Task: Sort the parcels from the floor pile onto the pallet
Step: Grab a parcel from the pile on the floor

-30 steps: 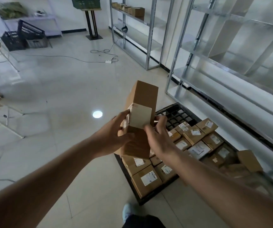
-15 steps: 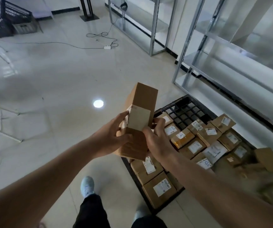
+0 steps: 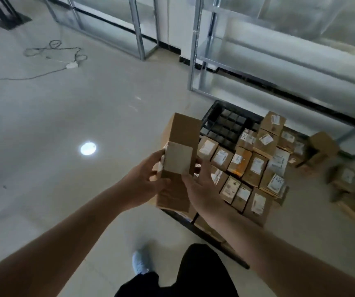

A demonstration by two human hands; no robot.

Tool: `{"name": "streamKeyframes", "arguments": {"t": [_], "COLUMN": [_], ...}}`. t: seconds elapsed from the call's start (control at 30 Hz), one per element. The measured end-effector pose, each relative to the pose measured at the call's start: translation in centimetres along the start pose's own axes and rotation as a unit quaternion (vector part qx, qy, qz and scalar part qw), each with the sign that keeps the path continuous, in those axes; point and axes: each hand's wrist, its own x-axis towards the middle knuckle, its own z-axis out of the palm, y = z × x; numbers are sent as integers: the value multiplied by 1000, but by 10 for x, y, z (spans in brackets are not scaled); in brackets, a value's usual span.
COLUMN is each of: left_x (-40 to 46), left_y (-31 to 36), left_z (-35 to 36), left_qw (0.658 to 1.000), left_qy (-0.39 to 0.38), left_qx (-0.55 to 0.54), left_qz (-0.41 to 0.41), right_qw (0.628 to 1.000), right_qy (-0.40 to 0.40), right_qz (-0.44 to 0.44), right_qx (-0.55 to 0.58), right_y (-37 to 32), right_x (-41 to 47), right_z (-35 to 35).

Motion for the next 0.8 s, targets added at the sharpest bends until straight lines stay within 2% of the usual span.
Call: {"name": "streamKeyframes", "arguments": {"t": [0.27,0.53,0.8], "left_x": [100,219,360], "left_y": [-1,-3,-24], "left_z": [-38,-45,-54], "left_qw": [998,995,986], "left_qy": [-48,-85,-139], "left_qx": [10,-14,-39], "left_qz": [-43,-50,-88], "right_qw": [998,998,990], "right_qy": [61,65,105], "right_qz": [25,14,94], "right_qx": [12,-2,-3], "right_y": [3,-14,12], "right_x": [75,180,310], "right_z": [9,-16,-40]}}
